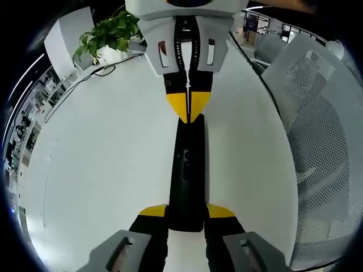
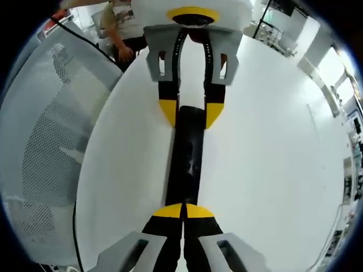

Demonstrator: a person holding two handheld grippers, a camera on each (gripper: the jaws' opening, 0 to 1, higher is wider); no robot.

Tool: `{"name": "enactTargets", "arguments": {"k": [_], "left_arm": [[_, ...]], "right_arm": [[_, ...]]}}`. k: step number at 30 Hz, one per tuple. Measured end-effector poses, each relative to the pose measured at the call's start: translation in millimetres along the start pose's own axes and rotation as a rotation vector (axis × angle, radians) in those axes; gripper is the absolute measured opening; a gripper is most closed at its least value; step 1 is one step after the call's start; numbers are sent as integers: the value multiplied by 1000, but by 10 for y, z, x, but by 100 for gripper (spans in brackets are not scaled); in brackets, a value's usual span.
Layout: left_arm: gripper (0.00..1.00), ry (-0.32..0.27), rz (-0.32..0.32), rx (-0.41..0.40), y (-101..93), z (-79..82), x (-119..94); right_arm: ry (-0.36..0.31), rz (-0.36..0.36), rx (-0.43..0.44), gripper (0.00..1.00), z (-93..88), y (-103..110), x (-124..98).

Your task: Press the specified remote control buttons in sequence, fully releasing each button before pressing the next.

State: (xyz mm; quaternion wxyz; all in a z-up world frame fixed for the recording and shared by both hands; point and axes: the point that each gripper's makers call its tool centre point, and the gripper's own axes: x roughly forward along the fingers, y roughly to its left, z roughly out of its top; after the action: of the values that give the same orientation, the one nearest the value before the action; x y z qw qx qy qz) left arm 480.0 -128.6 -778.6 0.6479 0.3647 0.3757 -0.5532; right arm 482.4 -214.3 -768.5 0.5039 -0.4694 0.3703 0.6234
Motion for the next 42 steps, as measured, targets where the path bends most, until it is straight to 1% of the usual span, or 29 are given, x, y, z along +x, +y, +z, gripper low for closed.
{"name": "enactTargets", "arguments": {"k": [7, 18, 21, 25, 33, 37, 38, 42], "left_arm": [[23, -7, 0, -7, -1, -3, -3], [23, -13, -5, -15, -18, -7, -5], [23, -16, -7, -13, -19, -10, -5], [23, -22, -13, -18, -27, -9, -4], [23, -24, -9, -16, -31, -11, -6], [23, -20, -10, -11, -29, -15, -8], [23, -18, -10, -11, -28, -14, -8], [23, -6, -7, -1, -28, -17, -8]], "right_arm": [[-1, 8, -6, 0, 9, 4, 12], [10, 27, 15, 0, 17, 27, 41], [52, 5, -67, 0, 9, 32, 48], [38, 23, -29, 0, 6, 7, 46], [37, 14, -36, 0, 15, 19, 46], [-10, 28, -10, 0, 23, 0, 22], [-29, 8, 9, 0, 46, -28, 14], [-50, -6, 8, 0, 146, -51, -98]]}}
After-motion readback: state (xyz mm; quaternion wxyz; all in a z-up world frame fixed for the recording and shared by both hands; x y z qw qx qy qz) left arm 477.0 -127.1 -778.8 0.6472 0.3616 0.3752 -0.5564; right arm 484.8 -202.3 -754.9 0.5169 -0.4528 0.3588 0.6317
